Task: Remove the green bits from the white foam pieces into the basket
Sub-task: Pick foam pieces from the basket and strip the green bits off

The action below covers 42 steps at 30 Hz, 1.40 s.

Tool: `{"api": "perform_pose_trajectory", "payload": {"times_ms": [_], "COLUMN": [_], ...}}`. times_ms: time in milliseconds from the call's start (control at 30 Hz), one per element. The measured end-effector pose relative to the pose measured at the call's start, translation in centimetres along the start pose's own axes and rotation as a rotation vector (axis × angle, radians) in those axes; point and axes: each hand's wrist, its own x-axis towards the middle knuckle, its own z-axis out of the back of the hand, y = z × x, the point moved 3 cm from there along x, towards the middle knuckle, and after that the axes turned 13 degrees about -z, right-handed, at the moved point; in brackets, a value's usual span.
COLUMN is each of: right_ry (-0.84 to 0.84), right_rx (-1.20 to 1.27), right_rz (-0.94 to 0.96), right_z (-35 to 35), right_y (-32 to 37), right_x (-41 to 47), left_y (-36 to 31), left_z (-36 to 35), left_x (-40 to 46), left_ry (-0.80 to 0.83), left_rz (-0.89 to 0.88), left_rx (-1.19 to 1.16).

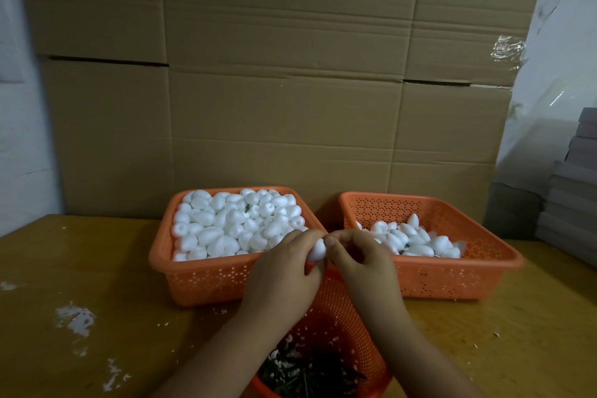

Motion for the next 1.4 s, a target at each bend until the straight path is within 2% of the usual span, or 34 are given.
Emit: {"api": "perform_pose_trajectory", "payload": {"times_ms": [800, 967, 1067, 1233, 1400], "right_ry": [0.019, 0.011, -0.038, -0.232, -0.378], "right_rx": [0.024, 0.133, 0.211, 0.243, 0.246], "right_rz": [-0.029, -0.051, -0.069, -0.060, -0.102], "right_z": [0.0, 0.4, 1.3, 3.9, 6.4], "right_y": [0.1, 0.7, 1.4, 2.0, 1.4], "right_x": [-0.1, 0.0, 0.3, 1.1, 2.1], "left_y": [0.2, 0.0, -0.3, -0.3, 2.2], "left_z": [-0.1, 0.2, 0.8, 2.4, 3.4], "left_x": [0.0, 0.1, 0.2, 0.8, 0.9], "left_ry": [-0.009, -0.042, -0.025, -0.038, -0.022], "left_rz": [-0.007, -0.033, -0.070, -0.083, 0.047], "left_rx": [0.011, 0.059, 0.132, 0.276, 0.401]}}
